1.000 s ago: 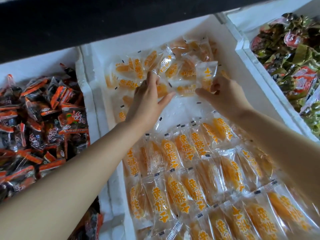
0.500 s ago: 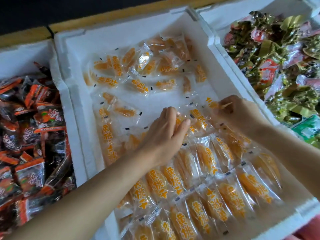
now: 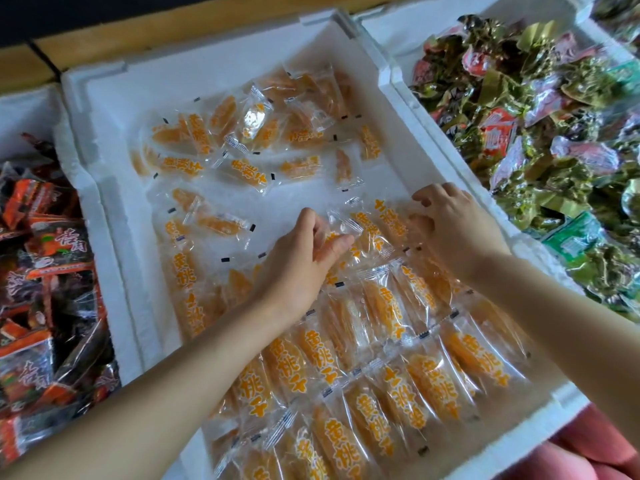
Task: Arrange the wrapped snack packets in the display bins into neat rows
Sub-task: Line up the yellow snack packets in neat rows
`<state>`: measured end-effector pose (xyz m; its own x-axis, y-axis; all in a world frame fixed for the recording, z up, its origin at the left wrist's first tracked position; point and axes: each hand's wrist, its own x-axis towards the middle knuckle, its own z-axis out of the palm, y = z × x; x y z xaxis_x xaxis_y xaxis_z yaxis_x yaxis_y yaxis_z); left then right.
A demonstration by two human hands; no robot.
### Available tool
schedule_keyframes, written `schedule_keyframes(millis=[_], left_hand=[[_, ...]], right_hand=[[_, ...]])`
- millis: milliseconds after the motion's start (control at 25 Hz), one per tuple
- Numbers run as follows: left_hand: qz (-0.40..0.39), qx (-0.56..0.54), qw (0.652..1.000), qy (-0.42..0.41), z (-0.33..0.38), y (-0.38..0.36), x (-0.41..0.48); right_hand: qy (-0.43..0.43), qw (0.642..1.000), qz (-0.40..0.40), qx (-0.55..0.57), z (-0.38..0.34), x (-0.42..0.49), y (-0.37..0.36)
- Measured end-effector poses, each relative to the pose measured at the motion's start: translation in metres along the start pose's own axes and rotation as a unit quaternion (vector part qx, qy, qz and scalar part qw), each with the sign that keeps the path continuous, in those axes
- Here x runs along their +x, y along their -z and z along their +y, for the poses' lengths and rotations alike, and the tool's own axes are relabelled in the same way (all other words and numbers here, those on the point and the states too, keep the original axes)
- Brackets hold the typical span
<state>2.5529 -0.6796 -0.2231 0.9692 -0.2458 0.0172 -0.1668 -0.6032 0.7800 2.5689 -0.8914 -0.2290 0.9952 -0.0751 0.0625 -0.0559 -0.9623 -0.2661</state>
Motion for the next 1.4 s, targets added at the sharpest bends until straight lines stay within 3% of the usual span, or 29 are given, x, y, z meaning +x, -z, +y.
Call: schedule_keyframes(millis=[240,480,600,760,920,1080,1200,1400], left_hand=[[-0.009,-0.052,0.998,0.044,0.010,-0.015,0.013],[-0.003,-0.047,0.998,0.041,0.015,-0.024,0.023],[-0.003,-0.045,0.999,0.031,0.016,-0.025,0.027],[-0.023,0.023,0.997,-0.068,0.026,-0.028,0.046],[-0.117,0.145,0.976,-0.114,0.034,-0.039,0.067],[-0.147,0.151,0.971,-0.113,0.029,-0.040,0.070],[-0.131,0.105,0.981,-0.100,0.025,-0.040,0.067],[-0.019,0.002,0.998,-0.066,0.022,-0.043,0.061]], right_hand=[[-0.004,0.994,-0.073,-0.082,0.006,-0.009,0.004],[-0.010,0.989,-0.024,-0.144,-0.002,0.002,0.011],[-0.038,0.996,-0.051,-0.067,0.002,0.004,0.016],[-0.047,0.995,-0.081,0.041,0.004,0.000,0.027],[-0.053,0.994,-0.092,0.041,0.010,-0.007,0.032],[-0.067,0.997,-0.029,0.029,0.016,0.003,0.036],[-0.050,0.998,0.017,0.040,0.006,0.013,0.025],[-0.005,0.991,-0.035,-0.126,-0.004,0.012,0.012]])
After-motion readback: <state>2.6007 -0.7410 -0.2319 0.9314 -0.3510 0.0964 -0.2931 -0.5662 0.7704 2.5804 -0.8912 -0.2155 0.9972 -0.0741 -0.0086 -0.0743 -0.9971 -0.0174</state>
